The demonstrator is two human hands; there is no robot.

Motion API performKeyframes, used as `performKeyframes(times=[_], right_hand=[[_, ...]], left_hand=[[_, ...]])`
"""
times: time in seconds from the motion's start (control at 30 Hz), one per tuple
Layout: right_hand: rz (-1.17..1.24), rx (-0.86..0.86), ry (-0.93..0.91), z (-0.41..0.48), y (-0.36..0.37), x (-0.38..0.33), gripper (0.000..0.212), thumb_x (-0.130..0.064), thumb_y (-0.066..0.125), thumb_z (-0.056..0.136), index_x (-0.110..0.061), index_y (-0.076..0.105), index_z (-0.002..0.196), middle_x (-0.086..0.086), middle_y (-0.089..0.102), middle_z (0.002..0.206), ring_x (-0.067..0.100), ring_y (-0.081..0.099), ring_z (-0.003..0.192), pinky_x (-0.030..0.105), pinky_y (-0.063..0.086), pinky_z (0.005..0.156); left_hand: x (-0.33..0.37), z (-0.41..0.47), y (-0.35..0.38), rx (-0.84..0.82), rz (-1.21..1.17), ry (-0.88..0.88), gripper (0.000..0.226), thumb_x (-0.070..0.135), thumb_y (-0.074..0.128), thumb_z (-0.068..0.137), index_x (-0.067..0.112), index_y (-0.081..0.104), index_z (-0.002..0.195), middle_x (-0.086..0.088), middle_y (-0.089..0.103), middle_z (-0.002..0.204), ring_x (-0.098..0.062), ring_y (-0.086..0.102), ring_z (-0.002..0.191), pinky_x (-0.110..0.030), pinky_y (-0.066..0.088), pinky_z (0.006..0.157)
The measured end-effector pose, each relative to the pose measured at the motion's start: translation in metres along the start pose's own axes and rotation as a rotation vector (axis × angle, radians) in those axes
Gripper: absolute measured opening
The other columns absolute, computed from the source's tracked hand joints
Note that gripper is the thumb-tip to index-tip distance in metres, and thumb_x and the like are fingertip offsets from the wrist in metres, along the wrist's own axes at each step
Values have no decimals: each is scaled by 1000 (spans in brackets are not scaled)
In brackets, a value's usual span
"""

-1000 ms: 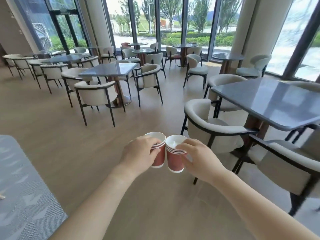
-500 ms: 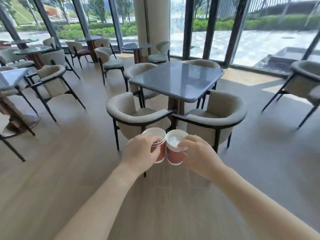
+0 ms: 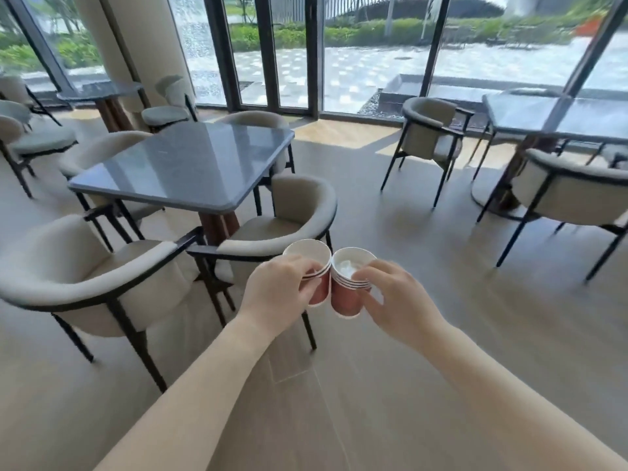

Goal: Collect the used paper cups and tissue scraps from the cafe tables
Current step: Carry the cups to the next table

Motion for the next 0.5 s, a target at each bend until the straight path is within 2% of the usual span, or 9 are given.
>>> performKeyframes(times=[0.13,0.23,0.37,0.5], right_hand=[[-53,89,93,-12,-52,76,22,3,66,74,-10,67,91,2,67,96,30,58,89,34,48,72],[-97,146,180,-29,-87,123,21,1,65,75,-11,68,93,1,66,98,29,58,91,34,48,75],[-147,218,276,-52,-128,175,23,1,65,77,-8,68,97,6,67,100,30,58,91,38,49,77],[-210,287,384,-67,-155,227,24,-3,64,80,-12,67,102,2,67,104,27,57,95,28,44,81]], left_hand=[[66,58,57,-37,-87,103,10,28,66,80,26,68,90,10,67,91,-19,62,80,-26,44,64],[112,91,95,-90,-149,187,9,31,66,80,27,66,88,11,67,89,-18,62,78,-29,46,65],[171,129,139,-140,-212,302,8,29,68,79,30,66,86,13,66,87,-16,59,75,-23,37,62],[220,167,183,-225,-313,401,9,27,68,79,30,66,87,13,67,88,-18,61,77,-29,47,64]])
Point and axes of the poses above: each hand's wrist, its own z-axis towards the middle knuckle, its own y-axis out of the palm, x = y × z, the point moved 1 cm from there along z, towards the middle knuckle
